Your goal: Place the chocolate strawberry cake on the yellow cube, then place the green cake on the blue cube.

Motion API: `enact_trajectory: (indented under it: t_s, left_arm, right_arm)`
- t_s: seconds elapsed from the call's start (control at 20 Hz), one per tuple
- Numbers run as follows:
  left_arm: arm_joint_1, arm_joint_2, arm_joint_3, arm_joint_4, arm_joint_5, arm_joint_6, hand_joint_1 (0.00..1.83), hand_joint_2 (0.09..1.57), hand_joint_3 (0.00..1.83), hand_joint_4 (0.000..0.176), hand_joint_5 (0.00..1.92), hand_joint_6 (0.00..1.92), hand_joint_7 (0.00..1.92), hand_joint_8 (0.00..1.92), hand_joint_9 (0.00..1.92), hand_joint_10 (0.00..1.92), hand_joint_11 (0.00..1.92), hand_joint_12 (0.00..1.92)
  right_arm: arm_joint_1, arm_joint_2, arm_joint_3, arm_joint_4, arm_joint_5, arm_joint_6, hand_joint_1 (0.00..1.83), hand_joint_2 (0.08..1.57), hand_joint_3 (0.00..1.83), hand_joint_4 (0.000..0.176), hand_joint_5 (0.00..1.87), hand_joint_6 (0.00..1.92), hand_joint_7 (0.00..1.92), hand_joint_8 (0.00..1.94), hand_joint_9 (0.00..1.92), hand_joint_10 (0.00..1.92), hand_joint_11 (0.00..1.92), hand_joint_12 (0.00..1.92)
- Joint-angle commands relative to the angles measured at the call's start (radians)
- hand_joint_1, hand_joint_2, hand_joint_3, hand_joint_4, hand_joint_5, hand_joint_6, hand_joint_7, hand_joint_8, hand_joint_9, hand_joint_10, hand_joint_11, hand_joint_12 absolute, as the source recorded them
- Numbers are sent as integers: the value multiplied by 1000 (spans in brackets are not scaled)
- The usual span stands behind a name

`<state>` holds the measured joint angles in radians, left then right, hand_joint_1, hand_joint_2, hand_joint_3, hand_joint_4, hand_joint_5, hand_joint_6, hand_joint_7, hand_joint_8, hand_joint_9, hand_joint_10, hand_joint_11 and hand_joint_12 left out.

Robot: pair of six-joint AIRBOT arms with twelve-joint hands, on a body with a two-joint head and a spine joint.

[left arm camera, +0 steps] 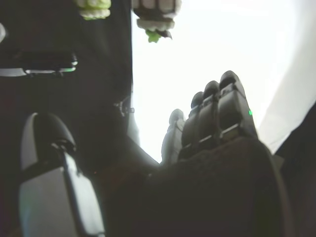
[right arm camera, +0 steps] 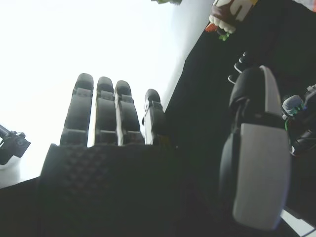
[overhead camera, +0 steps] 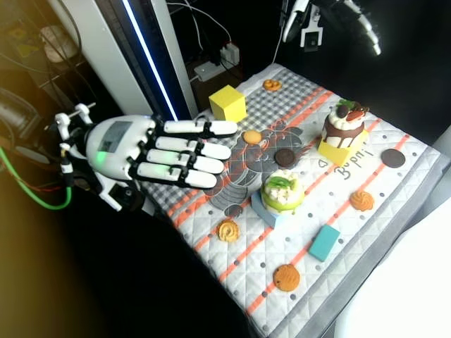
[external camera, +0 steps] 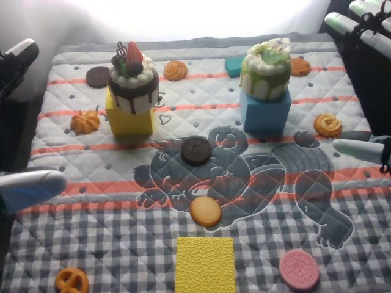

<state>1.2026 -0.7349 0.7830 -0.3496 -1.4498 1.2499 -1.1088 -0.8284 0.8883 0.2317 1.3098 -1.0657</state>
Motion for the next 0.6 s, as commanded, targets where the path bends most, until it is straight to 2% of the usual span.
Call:
enact_trajectory:
  t_s: [0.0, 0.05, 0.1, 0.15, 0.25, 0.35, 0.4, 0.5, 0.55]
  left_arm:
    - [1, 7, 1, -3, -142, -14, 722, 852, 14, 174, 0, 0, 0, 0, 0, 0, 0, 0]
    - [3, 7, 1, -3, -145, -15, 723, 854, 14, 163, 0, 0, 0, 0, 0, 0, 0, 0]
    - [8, 7, -2, -3, -152, -15, 719, 850, 12, 164, 0, 0, 0, 0, 0, 0, 0, 0]
    - [11, 7, -4, -3, -156, -15, 711, 859, 15, 154, 0, 0, 0, 0, 0, 0, 0, 0]
    - [18, 7, -5, -3, -166, -24, 708, 859, 12, 155, 0, 0, 0, 0, 0, 0, 0, 0]
    - [26, 7, -5, -3, -179, -37, 704, 853, 8, 160, 0, 0, 0, 0, 0, 0, 0, 0]
    - [30, 7, -5, -4, -186, -44, 677, 859, 10, 154, 0, 0, 0, 0, 0, 0, 0, 0]
    - [41, 7, -5, -17, -205, -60, 674, 869, 13, 141, 0, 0, 0, 0, 0, 0, 0, 0]
    - [43, 8, -3, -21, -210, -61, 681, 878, 16, 141, 0, 0, 0, 0, 0, 0, 0, 0]
  right_arm:
    - [4, 5, -3, -14, 137, 6, 589, 1022, 12, 161, 10, 4, 0, 0, 0, 0, 0, 0]
    - [3, 6, -3, -15, 137, 6, 605, 1028, 12, 152, 21, 7, 0, 0, 0, 0, 0, 0]
    - [-1, 8, -7, -18, 138, 6, 587, 1032, 11, 148, 19, 5, 9, 3, 0, 0, 0, 0]
    - [-7, 11, -10, -18, 138, 6, 570, 1035, 10, 157, 17, 3, 14, 4, 0, 0, 0, 0]
    - [-16, 16, -12, -17, 143, 18, 567, 1042, 10, 153, 28, 6, 2, 0, 0, 0, 0, 0]
    - [-20, 18, -15, -17, 156, 21, 556, 1035, 3, 165, 38, 7, 0, 0, 0, 0, 0, 0]
    - [-21, 18, -16, -17, 160, 21, 563, 1034, 2, 166, 40, 6, 0, 0, 0, 0, 0, 0]
    - [-23, 18, -15, -17, 162, 21, 542, 1042, 4, 148, 35, 2, 26, 8, 1, 0, 0, 0]
    - [-23, 18, -15, -17, 162, 21, 543, 1044, 4, 149, 37, 3, 26, 6, 0, 0, 0, 0]
